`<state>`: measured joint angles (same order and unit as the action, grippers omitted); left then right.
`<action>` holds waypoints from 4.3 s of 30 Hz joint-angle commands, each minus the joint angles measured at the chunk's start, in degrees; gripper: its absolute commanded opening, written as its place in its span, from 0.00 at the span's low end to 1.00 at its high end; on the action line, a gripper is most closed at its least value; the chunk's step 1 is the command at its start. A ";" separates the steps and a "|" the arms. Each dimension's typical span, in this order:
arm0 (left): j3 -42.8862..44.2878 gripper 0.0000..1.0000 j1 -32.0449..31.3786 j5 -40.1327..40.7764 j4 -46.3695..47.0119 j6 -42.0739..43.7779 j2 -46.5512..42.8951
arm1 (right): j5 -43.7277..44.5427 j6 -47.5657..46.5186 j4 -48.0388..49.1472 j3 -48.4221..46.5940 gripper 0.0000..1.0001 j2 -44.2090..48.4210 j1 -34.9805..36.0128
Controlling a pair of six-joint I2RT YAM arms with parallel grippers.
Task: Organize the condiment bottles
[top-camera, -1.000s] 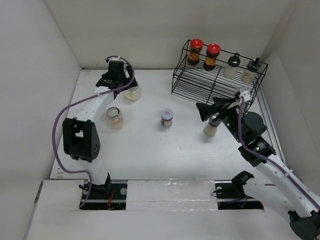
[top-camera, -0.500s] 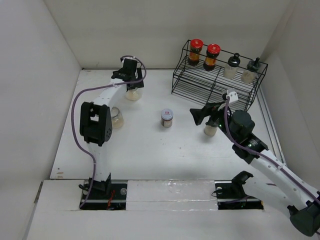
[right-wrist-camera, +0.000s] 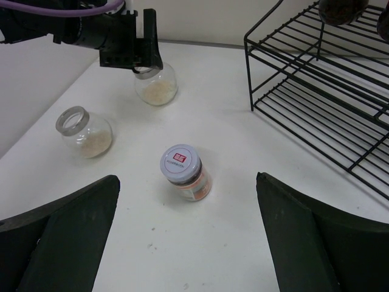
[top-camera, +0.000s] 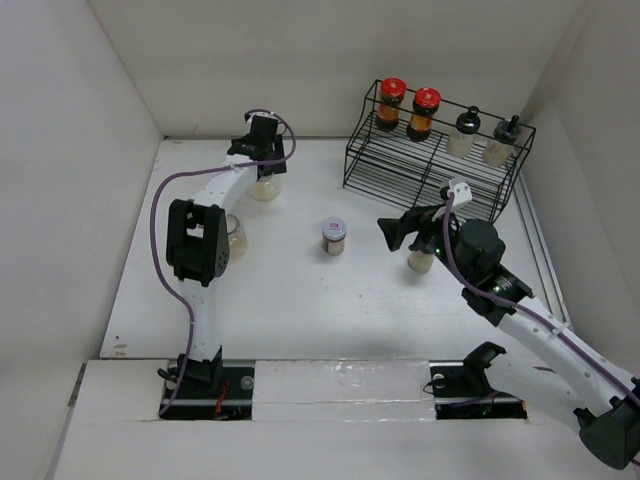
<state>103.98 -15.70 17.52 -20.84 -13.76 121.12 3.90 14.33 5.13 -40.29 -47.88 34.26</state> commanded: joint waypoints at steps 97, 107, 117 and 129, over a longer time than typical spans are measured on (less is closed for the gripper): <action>32.42 0.87 -21.56 -17.52 21.28 12.97 10.28 | 4.10 2.72 1.64 6.10 1.00 6.48 -8.77; 27.25 0.92 -21.56 -16.99 22.06 12.44 1.24 | 4.10 2.72 1.64 5.05 0.95 7.54 -8.77; 5.02 0.75 -21.56 -9.18 28.66 5.16 -29.84 | 0.84 0.10 2.17 -5.47 0.26 -9.65 0.00; -30.23 0.31 -21.56 8.66 20.50 -12.08 -65.80 | -3.46 -9.05 3.14 -32.46 0.93 -46.67 20.75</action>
<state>78.24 -37.10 19.66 3.62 -20.93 59.81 2.46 8.82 6.70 -67.55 -88.82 52.60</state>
